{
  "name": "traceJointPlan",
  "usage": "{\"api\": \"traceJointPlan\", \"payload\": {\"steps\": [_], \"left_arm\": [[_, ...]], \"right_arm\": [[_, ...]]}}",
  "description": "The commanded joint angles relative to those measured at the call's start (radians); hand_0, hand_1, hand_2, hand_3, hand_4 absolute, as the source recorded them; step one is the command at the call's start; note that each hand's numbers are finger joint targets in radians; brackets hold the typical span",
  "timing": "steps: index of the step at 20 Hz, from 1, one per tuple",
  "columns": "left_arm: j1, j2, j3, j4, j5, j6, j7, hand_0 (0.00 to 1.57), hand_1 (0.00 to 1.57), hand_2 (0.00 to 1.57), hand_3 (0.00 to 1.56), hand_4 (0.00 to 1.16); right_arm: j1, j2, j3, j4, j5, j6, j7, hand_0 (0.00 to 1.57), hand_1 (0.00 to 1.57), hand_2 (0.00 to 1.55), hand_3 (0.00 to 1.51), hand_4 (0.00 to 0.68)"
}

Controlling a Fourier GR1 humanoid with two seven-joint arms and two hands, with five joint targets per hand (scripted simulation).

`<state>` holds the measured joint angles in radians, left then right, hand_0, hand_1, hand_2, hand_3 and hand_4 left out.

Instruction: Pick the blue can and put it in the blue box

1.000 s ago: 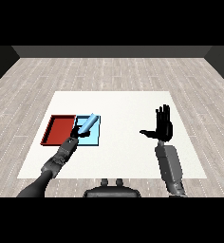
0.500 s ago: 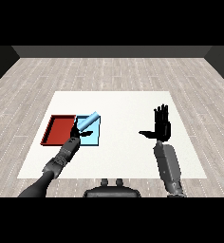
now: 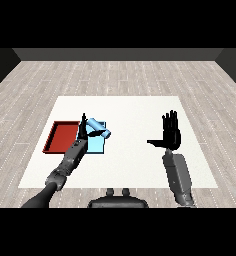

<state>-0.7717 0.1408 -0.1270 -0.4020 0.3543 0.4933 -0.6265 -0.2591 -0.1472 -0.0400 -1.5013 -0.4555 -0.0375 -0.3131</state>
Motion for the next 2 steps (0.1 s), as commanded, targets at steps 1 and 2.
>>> {"api": "traceJointPlan", "payload": {"steps": [1, 2], "left_arm": [[0.081, -0.005, 0.004, -0.179, 0.035, -0.166, -0.140, 0.00, 0.00, 0.00, 0.00, 0.00], [0.115, 0.012, -0.007, -0.220, 0.033, -0.190, -0.142, 0.00, 0.00, 0.00, 0.00, 0.00]], "right_arm": [[0.064, 0.018, 0.050, -0.019, 0.041, 0.006, -0.018, 0.00, 0.00, 0.00, 0.00, 0.000], [0.054, -0.017, 0.032, 0.012, 0.026, 0.035, 0.007, 0.00, 0.00, 0.00, 0.00, 0.000]]}}
